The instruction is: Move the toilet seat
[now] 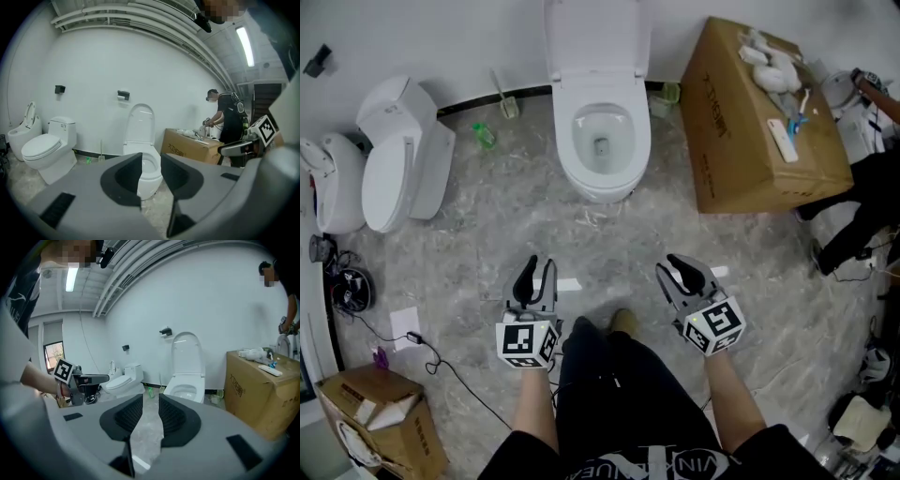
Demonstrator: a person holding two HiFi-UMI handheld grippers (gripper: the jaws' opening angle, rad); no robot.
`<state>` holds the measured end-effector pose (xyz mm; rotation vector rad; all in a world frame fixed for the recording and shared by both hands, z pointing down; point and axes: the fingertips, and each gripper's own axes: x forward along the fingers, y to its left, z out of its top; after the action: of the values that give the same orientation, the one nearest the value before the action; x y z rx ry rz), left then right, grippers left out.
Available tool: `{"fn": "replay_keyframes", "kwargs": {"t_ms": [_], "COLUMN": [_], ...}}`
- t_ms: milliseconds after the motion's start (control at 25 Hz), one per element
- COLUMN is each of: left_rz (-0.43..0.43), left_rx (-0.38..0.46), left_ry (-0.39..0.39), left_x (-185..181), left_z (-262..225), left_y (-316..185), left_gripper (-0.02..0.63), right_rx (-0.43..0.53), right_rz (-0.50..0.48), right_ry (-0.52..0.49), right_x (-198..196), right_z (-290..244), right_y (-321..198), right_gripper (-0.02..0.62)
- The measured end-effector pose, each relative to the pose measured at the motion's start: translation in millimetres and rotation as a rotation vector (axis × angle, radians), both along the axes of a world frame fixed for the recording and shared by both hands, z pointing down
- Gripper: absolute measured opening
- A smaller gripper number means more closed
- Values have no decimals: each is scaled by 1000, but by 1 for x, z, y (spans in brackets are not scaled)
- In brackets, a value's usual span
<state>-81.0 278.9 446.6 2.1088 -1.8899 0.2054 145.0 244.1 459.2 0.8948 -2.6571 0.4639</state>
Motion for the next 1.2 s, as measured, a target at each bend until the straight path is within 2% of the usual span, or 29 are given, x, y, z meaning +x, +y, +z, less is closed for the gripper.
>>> {"fn": "replay_keyframes", "kwargs": {"t_ms": [360, 720, 1200], "left_rz": [97, 171, 264], "left_rx": [-97, -197, -330], "left_ry": [4, 56, 95], "left_x": [-7, -15, -1], "left_z": [64, 147, 265], "left_y": [-89, -177, -228], "left_gripper": [120, 129, 150], "right_rx": [-73, -152, -241], "right_rz": [41, 89, 187], "right_ry": [42, 89, 110], "right_x": [-33, -71, -89], "right_z": [58, 138, 248], "right_y": [-74, -151, -199], "right_gripper": [115, 112, 109]}}
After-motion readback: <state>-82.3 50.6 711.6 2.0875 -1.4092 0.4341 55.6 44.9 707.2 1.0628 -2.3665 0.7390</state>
